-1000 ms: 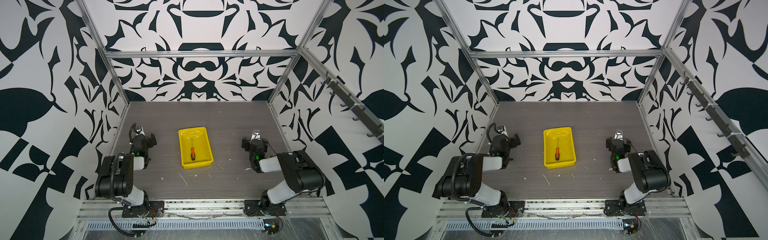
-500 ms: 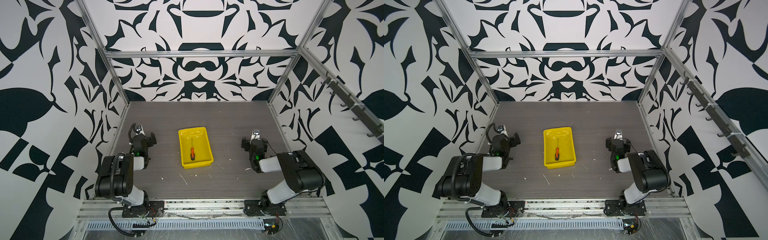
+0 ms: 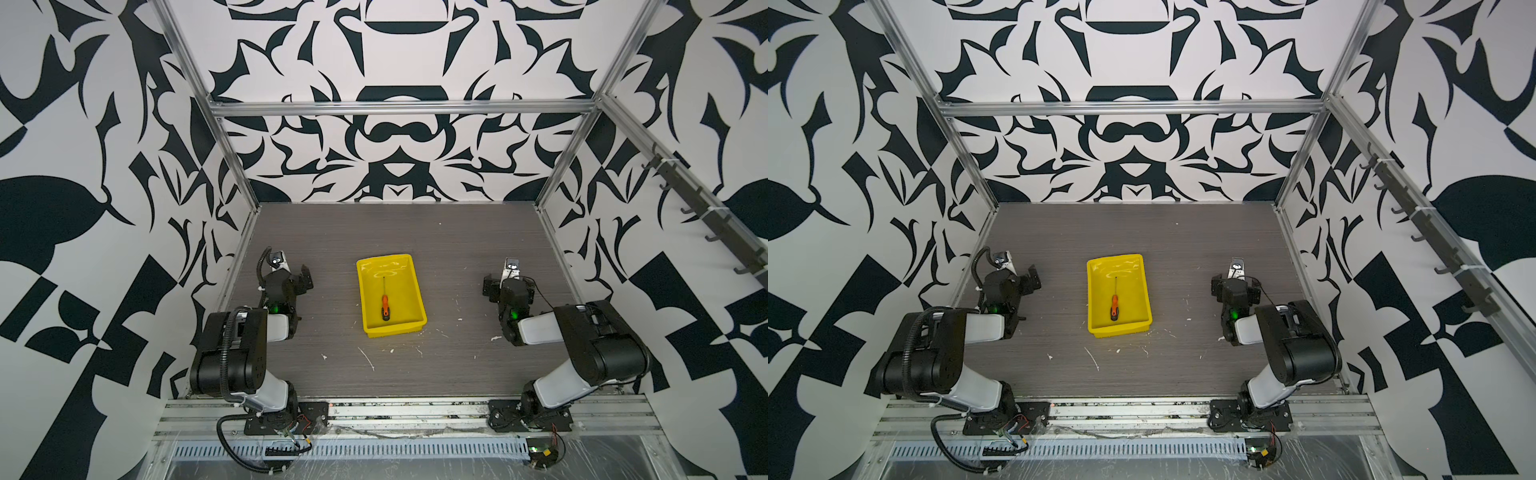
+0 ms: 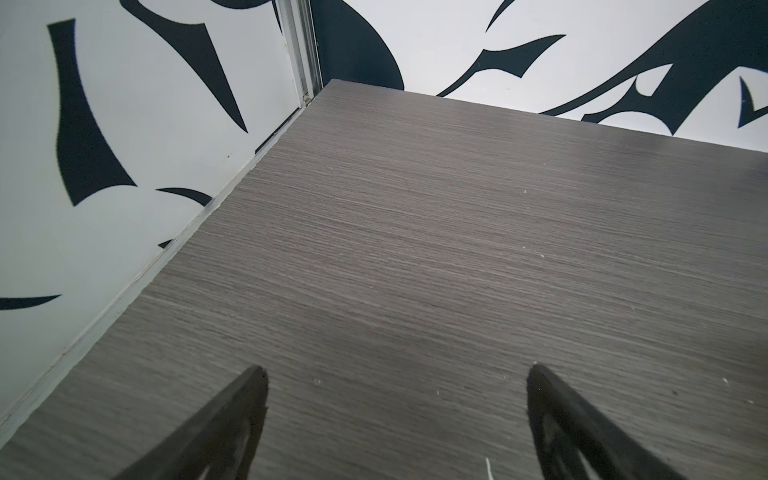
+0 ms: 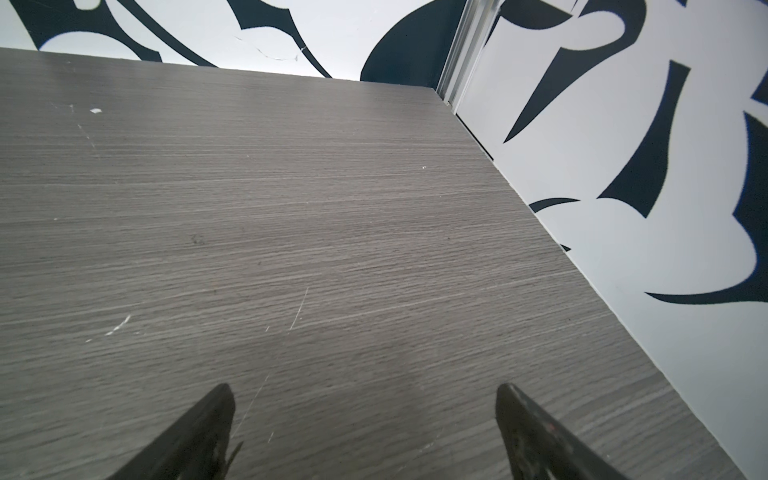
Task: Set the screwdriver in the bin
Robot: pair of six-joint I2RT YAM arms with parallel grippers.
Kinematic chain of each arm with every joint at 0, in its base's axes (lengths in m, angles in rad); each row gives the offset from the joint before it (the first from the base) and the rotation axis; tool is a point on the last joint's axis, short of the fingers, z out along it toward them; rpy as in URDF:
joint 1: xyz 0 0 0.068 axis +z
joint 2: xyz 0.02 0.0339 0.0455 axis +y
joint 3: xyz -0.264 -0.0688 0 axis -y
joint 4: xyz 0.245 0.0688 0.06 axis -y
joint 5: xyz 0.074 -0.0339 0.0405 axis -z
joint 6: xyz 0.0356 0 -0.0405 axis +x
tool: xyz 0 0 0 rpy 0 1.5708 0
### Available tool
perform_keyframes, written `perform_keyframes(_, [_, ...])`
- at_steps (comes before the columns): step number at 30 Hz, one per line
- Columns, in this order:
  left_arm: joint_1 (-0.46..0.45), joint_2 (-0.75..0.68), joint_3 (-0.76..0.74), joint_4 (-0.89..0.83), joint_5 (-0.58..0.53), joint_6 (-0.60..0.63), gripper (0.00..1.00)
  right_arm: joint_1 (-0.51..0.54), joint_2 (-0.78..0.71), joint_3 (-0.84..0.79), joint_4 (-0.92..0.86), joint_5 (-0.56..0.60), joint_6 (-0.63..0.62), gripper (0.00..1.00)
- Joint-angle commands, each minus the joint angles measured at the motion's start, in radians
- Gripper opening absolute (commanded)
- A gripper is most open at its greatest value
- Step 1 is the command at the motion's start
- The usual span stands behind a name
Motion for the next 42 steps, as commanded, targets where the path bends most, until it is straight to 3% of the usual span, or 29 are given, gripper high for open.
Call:
perform_keyframes(1, [0.003,0.012,-0.01,0.035,0.006,-0.004,0.99,-0.003,-0.024,-0.046,0.132,-0.08,-0.026,1.0])
perform_keyframes(12, [0.004,0.013,-0.009,0.036,0.006,-0.004,0.99,-0.003,0.003,-0.142,0.347,-0.163,-0.059,1.0])
perform_keyframes(20, [0.003,0.012,-0.01,0.036,0.006,-0.002,0.99,-0.004,-0.012,0.026,0.013,-0.062,-0.021,1.0])
perform_keyframes(42, [0.004,0.012,-0.009,0.037,0.006,-0.003,0.99,-0.007,-0.006,0.044,-0.007,-0.078,-0.015,1.0])
